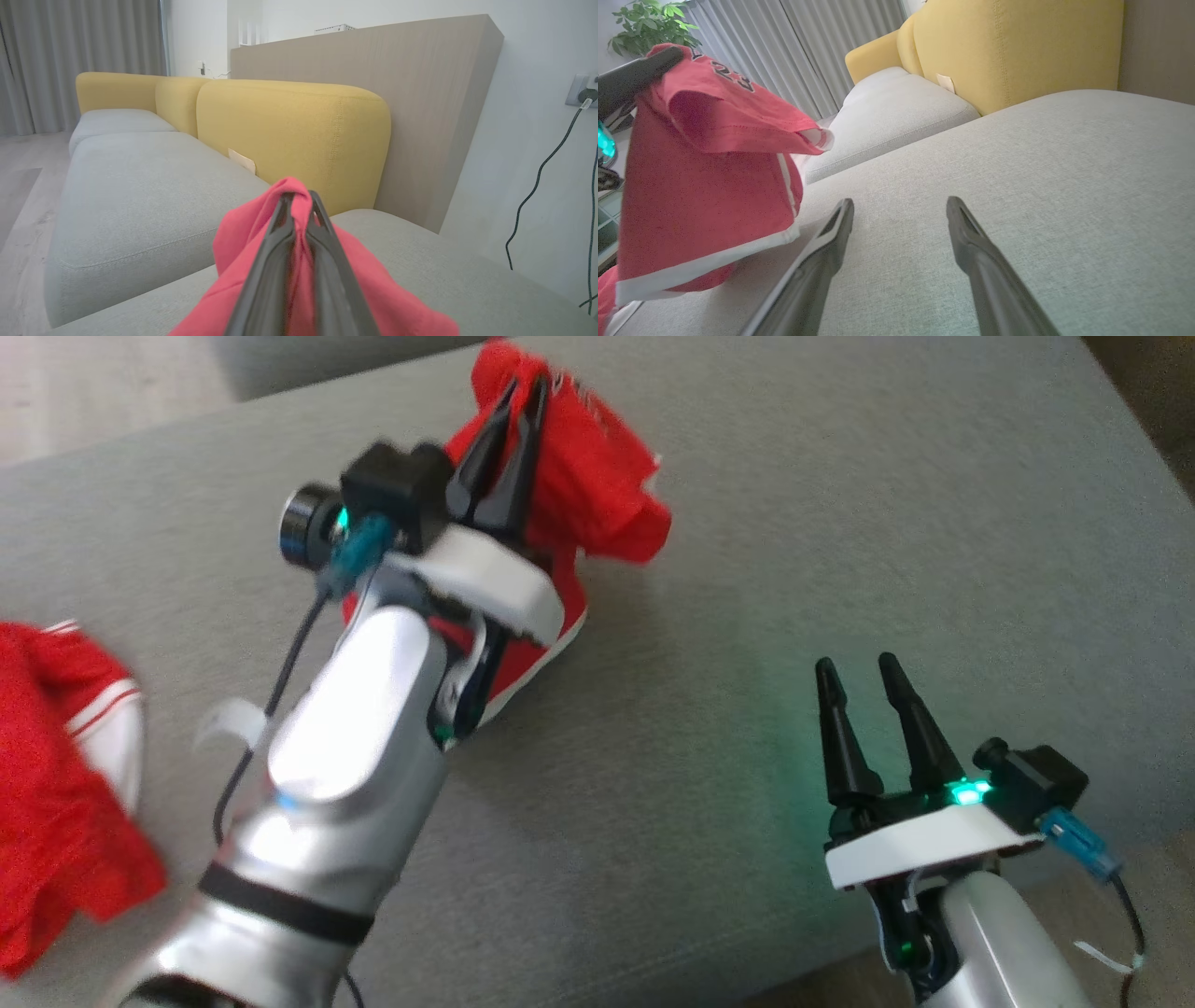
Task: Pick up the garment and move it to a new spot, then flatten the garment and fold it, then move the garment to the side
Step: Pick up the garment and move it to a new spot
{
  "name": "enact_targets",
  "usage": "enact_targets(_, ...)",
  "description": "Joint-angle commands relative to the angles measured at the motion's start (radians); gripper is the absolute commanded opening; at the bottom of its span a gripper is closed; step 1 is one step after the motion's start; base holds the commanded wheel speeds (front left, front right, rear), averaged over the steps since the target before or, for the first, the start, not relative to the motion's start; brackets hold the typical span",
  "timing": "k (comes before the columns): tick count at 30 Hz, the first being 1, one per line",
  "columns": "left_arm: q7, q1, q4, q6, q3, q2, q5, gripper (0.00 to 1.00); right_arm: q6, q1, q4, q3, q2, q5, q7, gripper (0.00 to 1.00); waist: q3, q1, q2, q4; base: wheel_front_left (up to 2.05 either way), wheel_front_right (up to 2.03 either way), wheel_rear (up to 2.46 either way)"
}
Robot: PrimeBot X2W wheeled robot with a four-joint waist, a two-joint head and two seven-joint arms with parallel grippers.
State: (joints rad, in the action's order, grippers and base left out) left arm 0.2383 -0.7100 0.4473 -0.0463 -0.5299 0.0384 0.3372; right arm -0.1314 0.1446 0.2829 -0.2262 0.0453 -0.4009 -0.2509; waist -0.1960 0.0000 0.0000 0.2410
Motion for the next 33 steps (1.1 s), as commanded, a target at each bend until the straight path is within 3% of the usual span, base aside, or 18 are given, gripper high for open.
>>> enact_targets(1, 0.012, -0.082, -0.007, -0.026, 0.012, 0.012, 0.025, 0.00, 0.001, 0.033, -0.034, -0.033, 0.005, -0.008, -0.011, 1.00, -0.033, 0.0000, 0.0000, 0.058, 0.00, 0.00, 0.00)
enact_targets(2, 0.015, -0.096, 0.014, -0.038, 0.000, 0.012, 0.038, 0.00, 0.001, 0.034, -0.035, -0.036, 0.005, -0.010, -0.011, 1.00, -0.034, 0.0000, 0.0000, 0.066, 0.00, 0.00, 0.00)
enact_targets(3, 0.017, -0.108, 0.037, -0.050, -0.009, 0.012, 0.051, 0.06, 0.001, 0.034, -0.035, -0.039, 0.005, -0.012, -0.011, 1.00, -0.034, 0.0000, 0.0000, 0.073, 0.00, 0.00, 0.00)
enact_targets(4, 0.018, -0.118, 0.067, -0.061, -0.021, 0.012, 0.057, 0.79, 0.001, 0.034, -0.035, -0.041, 0.005, -0.013, -0.011, 1.00, -0.033, 0.0000, 0.0000, 0.078, 0.00, 0.00, 0.00)
enact_targets(5, 0.019, -0.127, 0.097, -0.064, -0.035, 0.012, 0.064, 1.00, 0.001, 0.033, -0.035, -0.042, 0.005, -0.014, -0.011, 1.00, -0.032, 0.0000, 0.0000, 0.080, 0.00, 0.00, 0.00)
enact_targets(10, 0.023, -0.149, 0.161, -0.086, -0.056, 0.012, 0.082, 1.00, 0.001, 0.028, -0.036, -0.029, 0.005, -0.014, -0.011, 1.00, -0.024, 0.0000, 0.0000, 0.067, 0.00, 0.00, 0.00)
enact_targets(18, 0.023, -0.056, 0.052, -0.087, 0.041, 0.030, 0.039, 1.00, 0.001, 0.011, -0.034, 0.010, 0.005, 0.011, -0.011, 1.00, 0.009, 0.0000, 0.0000, -0.039, 0.00, 0.00, 0.00)
enact_targets(26, 0.023, 0.194, -0.143, -0.050, 0.175, 0.084, -0.027, 1.00, 0.001, -0.022, -0.023, 0.066, 0.005, 0.055, -0.011, 1.00, 0.075, 0.0000, 0.0000, -0.161, 0.00, 0.00, 0.00)
enact_targets(33, 0.023, 0.484, -0.322, -0.012, 0.274, 0.061, -0.078, 1.00, 0.001, -0.063, -0.014, 0.110, 0.005, 0.071, -0.011, 1.00, 0.131, 0.0000, 0.0000, -0.231, 0.00, 0.00, 0.00)
